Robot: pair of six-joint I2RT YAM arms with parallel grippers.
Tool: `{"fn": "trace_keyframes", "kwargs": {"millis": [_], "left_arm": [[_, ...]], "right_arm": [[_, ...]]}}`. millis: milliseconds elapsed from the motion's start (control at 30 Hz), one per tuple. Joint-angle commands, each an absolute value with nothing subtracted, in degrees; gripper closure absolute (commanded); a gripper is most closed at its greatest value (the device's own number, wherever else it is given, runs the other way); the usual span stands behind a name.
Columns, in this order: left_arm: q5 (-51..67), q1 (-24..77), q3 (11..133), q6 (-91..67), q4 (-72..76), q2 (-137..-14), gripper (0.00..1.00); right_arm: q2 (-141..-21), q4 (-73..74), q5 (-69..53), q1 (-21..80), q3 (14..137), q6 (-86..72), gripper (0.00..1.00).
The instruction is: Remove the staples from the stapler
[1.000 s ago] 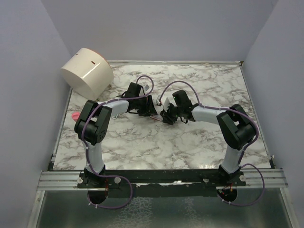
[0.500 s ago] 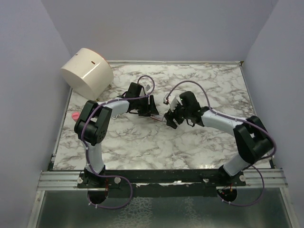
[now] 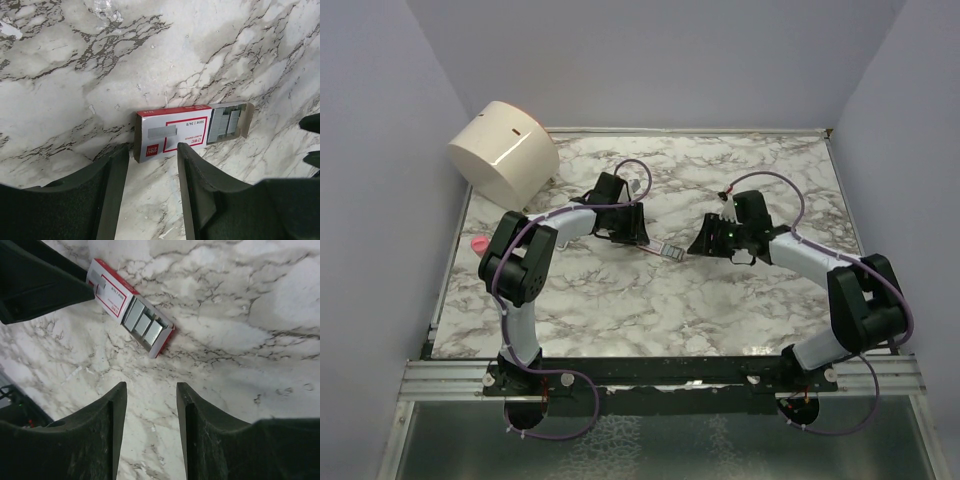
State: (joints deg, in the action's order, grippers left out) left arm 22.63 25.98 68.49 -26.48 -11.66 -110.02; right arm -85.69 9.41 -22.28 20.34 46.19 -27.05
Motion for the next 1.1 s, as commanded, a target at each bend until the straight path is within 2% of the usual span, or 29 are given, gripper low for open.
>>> {"fn": "trace_keyframes", "kwargs": {"millis": [0, 133, 333, 467, 567, 1067], "left_arm": [[19.23, 26.61, 69.08, -24.41, -14.72, -112.21, 0.54], [19.3, 26.88, 69.31, -24.45, -14.83, -112.62, 0.55], [19.24, 26.95, 69.28, -24.45, -14.9, -112.59, 0.56], [19.25, 26.98, 69.32, -24.46, -14.99, -112.63, 0.57], [19.37, 26.98, 69.39, -24.44, -14.95, -112.68, 0.57], [20.48, 27.2, 69.41, -24.8, -14.6, -113.03, 0.57]], "right_arm": [[-89.59, 5.35, -31.01, 19.39, 45.05, -35.91, 0.58], [-94.18, 3.33, -32.55, 18.69, 45.33, -35.76, 0.69], [-99.08, -1.66, -35.52, 18.08, 45.84, -36.74, 0.71], [-101.15, -3.82, -36.29, 17.77, 46.1, -37.03, 0.76], [-102.56, -4.11, -37.16, 17.67, 47.1, -36.94, 0.82], [-106.69, -3.27, -37.61, 17.67, 49.82, -36.05, 0.92]]}}
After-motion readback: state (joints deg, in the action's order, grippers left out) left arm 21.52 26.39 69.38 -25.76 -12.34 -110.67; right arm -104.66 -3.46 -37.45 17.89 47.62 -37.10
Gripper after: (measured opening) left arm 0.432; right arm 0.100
